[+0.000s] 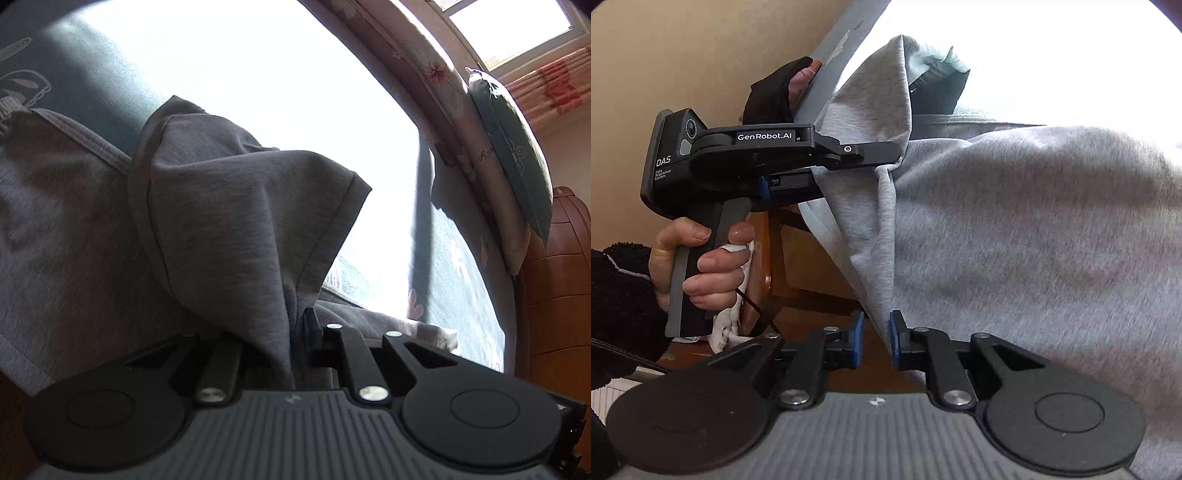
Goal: Fold clothes
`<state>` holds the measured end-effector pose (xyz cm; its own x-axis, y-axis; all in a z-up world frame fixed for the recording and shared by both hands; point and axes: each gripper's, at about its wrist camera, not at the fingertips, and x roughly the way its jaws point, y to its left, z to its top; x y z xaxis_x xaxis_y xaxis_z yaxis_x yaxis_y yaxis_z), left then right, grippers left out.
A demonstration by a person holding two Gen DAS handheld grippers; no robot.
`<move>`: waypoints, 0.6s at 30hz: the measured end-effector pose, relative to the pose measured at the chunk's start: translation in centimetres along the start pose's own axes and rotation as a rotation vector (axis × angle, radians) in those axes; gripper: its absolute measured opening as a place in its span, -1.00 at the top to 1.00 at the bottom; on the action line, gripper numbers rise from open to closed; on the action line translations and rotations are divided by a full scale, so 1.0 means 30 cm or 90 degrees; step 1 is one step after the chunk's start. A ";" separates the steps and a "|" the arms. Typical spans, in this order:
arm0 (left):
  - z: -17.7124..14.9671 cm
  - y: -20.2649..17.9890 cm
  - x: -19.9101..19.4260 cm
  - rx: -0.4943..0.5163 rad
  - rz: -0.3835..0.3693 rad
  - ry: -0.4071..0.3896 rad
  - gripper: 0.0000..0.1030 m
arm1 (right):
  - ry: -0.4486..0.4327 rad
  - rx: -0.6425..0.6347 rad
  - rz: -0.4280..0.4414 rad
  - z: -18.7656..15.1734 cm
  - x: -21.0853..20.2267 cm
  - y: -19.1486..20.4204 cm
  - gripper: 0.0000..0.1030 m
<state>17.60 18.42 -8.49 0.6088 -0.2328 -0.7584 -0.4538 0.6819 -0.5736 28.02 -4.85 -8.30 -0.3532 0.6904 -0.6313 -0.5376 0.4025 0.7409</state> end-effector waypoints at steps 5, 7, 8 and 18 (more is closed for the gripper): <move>-0.013 0.042 0.011 0.012 0.042 0.027 0.71 | -0.031 0.032 -0.003 -0.024 -0.059 -0.037 0.50; -0.005 0.051 0.007 -0.002 0.049 0.040 0.46 | -0.050 0.044 -0.012 -0.021 -0.092 -0.050 0.39; -0.001 0.055 0.001 -0.010 0.050 0.046 0.38 | -0.059 0.050 -0.017 -0.019 -0.109 -0.056 0.35; 0.086 0.018 -0.161 0.032 0.164 0.024 -0.07 | -0.154 0.143 -0.183 -0.089 -0.333 -0.199 0.28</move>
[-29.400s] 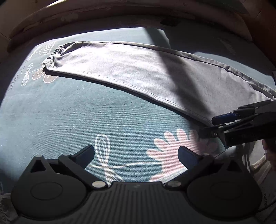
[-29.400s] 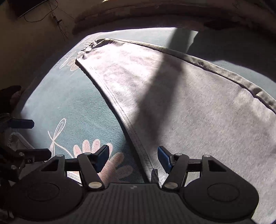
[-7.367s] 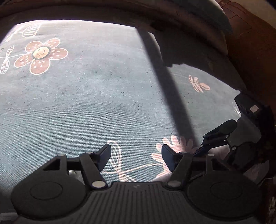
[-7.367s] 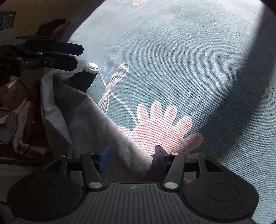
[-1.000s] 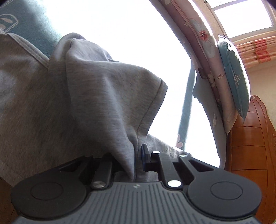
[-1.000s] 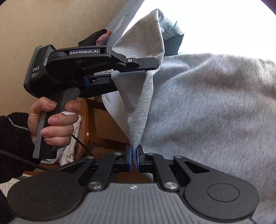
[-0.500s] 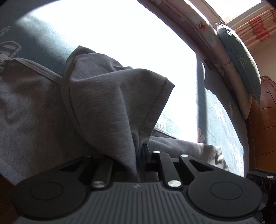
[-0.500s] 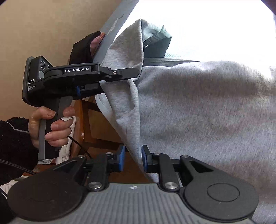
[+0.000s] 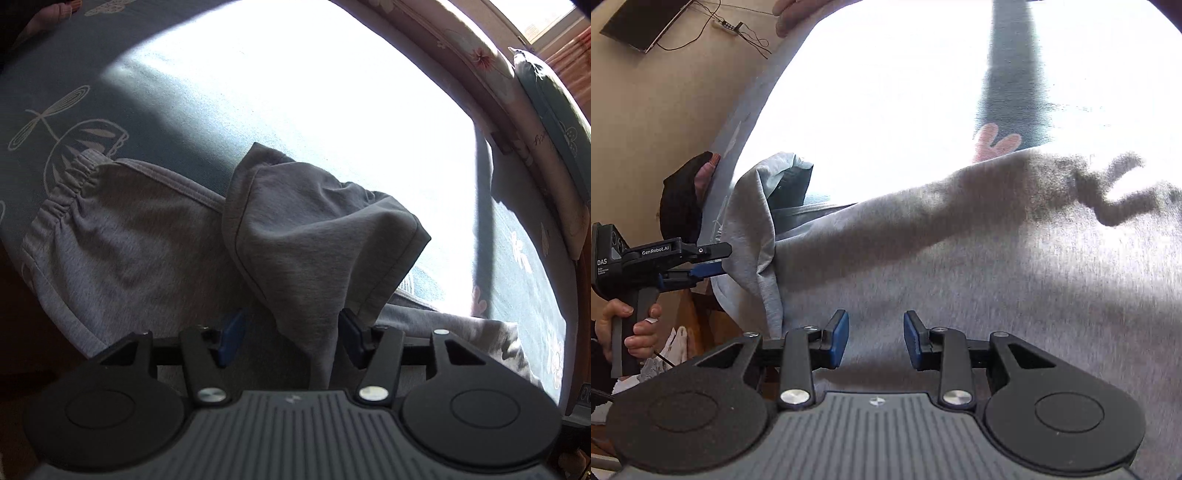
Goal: Fold clothes
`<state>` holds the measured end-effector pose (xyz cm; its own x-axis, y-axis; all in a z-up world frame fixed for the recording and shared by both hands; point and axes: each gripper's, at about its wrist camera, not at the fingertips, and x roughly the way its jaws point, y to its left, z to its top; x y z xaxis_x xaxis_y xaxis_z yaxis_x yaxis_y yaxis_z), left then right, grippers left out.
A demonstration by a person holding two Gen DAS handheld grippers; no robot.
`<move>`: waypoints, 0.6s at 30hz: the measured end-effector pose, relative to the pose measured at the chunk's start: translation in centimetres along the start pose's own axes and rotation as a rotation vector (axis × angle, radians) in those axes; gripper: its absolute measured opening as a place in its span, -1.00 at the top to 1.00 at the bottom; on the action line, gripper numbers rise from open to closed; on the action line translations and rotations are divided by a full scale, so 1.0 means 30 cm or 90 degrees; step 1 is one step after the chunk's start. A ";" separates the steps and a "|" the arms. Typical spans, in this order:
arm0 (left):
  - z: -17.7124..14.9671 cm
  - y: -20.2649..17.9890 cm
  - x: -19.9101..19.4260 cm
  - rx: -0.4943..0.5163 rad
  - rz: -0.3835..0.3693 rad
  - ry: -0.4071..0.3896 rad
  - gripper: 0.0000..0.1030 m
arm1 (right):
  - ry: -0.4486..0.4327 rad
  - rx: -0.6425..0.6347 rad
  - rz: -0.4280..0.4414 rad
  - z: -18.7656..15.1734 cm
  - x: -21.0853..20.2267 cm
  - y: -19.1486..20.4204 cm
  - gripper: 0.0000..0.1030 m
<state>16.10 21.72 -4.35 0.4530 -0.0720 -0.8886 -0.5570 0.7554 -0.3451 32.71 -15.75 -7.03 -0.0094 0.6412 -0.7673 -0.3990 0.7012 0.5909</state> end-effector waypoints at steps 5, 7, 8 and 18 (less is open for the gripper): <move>0.060 -0.194 0.002 0.101 -0.009 -0.010 -0.13 | 0.039 0.040 -0.036 -0.067 0.052 -0.072 0.28; 0.069 -0.320 0.040 0.162 -0.041 -0.001 -0.16 | 0.063 0.037 -0.015 -0.101 0.080 -0.066 0.28; 0.058 -0.370 0.059 0.199 -0.061 0.008 -0.17 | 0.074 0.024 -0.001 -0.117 0.085 -0.049 0.28; -0.180 -0.865 0.325 0.604 -0.217 0.079 -0.20 | -0.077 0.031 -0.200 -0.234 -0.172 -0.129 0.14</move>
<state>31.22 -2.09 -5.70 0.3785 -0.4064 -0.8316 0.3952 0.8834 -0.2518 27.88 -23.96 -7.11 0.2175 0.4222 -0.8800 -0.3212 0.8823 0.3440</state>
